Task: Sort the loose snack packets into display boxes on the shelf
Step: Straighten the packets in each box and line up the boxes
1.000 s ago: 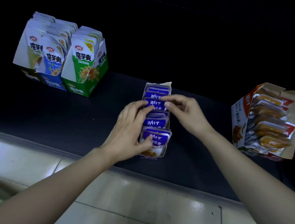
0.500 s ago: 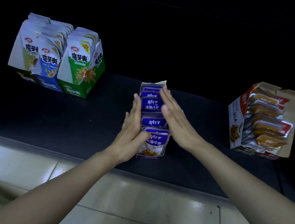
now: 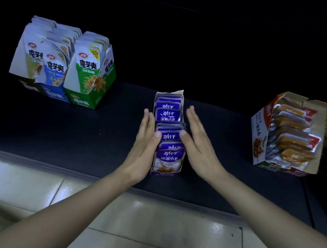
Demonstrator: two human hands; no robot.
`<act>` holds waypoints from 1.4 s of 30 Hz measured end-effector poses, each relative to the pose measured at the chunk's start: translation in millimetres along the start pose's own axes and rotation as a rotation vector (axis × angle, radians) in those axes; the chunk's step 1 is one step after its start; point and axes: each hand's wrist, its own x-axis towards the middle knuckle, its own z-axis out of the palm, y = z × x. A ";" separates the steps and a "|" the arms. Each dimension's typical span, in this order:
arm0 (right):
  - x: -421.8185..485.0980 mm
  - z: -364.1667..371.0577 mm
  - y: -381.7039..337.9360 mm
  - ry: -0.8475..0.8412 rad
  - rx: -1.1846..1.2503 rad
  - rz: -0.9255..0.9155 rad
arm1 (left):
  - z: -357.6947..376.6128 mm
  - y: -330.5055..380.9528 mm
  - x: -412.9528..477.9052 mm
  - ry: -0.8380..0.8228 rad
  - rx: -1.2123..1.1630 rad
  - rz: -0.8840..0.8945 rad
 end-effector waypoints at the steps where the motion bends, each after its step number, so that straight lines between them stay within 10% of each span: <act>1: -3.9 0.6 -0.4 -0.002 0.036 0.028 | 0.0 -0.5 -3.2 -0.003 -0.025 0.001; 26: -2.6 -1.8 -4.4 -0.027 -0.197 -0.155 | 5.1 -9.3 -11.2 0.085 0.152 0.009; 42: -1.7 -9.0 8.0 -0.254 -0.352 -0.161 | 3.7 -4.4 -9.0 -0.054 -0.187 -0.114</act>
